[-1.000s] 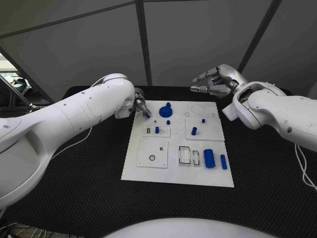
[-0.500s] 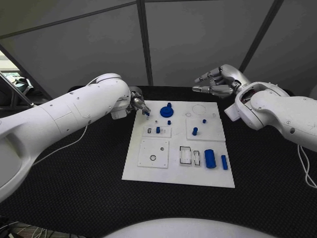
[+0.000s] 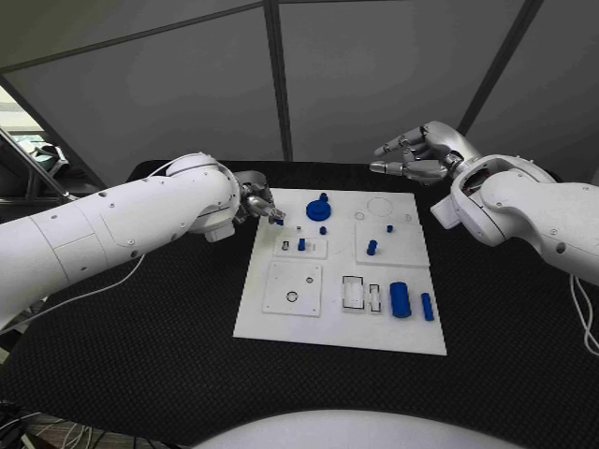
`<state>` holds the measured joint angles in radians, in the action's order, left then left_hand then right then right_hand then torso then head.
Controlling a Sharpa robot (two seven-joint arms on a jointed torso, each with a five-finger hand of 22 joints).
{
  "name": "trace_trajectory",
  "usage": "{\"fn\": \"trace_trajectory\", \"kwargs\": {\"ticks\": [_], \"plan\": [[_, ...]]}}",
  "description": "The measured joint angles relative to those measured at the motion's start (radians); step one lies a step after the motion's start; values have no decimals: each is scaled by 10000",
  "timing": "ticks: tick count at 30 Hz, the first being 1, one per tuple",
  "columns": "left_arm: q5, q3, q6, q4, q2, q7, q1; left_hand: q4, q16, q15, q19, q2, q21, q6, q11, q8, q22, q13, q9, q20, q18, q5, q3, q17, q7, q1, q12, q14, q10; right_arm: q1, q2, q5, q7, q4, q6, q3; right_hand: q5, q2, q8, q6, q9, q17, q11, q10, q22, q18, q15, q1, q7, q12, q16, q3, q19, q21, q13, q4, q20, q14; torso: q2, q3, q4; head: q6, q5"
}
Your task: Assemble the parts on the task board
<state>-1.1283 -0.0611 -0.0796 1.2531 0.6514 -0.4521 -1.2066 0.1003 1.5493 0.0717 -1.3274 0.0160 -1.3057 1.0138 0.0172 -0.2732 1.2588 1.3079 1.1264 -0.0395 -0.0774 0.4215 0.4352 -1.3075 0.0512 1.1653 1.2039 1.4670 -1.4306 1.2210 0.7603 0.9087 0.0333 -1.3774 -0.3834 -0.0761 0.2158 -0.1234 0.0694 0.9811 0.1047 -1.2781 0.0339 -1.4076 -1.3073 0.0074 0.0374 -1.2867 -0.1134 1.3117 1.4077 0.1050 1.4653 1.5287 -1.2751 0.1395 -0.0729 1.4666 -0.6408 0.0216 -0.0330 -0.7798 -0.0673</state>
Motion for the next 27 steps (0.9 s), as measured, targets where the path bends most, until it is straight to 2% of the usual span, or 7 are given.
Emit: {"fn": "trace_trajectory", "kwargs": {"ticks": [5, 10, 20, 27], "plan": [[-240, 79, 331, 397, 168, -43, 232, -7, 0, 1, -35, 14, 0, 35, 40, -27, 12, 0, 1, 35, -1, 1, 7, 0, -35, -13, -85, 1, 40, 0, 12, 0, 0, 1, 2, 0, 0, 0, 0, 0, 0, 0, 0, 0, 0, 0, 0, 0, 0, 0, 0, 0, 0, 0, 0, 0, 0, 0, 4, 3, -6, -11, 1], [-686, 107, 594, 658, 228, -100, 431, -18, 0, 0, -35, 40, -38, 49, 40, -27, 45, -1, 13, 35, 0, 1, 18, 0, -49, -39, -151, 1, 40, 0, 41, 0, 0, 5, 3, 0, 0, 0, 0, 0, -1, 1, 0, 0, 0, 0, 0, 0, 0, 0, 0, -28, 0, 0, 1, -28, 0, 0, 4, 2, -2, -7, 9], [-1224, 117, 895, 927, 240, -206, 584, -97, -1, 35, -127, 132, -79, 124, 40, -27, 123, -2, 11, 53, -2, 79, 152, 0, -52, -131, -349, -33, 41, -1, 56, -1, 0, 6, 5, 0, 0, 0, 0, 0, 7, 2, 0, 0, 0, 0, 0, 0, 0, 0, 0, -28, 0, 0, 1, -28, 0, 0, -5, 4, 7, 12, 37], [-1368, 120, 902, 965, 223, -295, 640, -108, 38, 35, -163, 167, -116, 159, 39, -26, 157, -2, -19, 89, -2, 79, 162, 0, -87, -172, -350, -34, 41, -2, 48, -1, 0, 10, 8, 0, 0, 0, 0, 0, 6, 3, 0, 0, 0, 1, 0, 0, 0, 0, 0, -28, 0, 0, 2, -28, 0, 0, -11, 4, 7, -33, 28]]}}
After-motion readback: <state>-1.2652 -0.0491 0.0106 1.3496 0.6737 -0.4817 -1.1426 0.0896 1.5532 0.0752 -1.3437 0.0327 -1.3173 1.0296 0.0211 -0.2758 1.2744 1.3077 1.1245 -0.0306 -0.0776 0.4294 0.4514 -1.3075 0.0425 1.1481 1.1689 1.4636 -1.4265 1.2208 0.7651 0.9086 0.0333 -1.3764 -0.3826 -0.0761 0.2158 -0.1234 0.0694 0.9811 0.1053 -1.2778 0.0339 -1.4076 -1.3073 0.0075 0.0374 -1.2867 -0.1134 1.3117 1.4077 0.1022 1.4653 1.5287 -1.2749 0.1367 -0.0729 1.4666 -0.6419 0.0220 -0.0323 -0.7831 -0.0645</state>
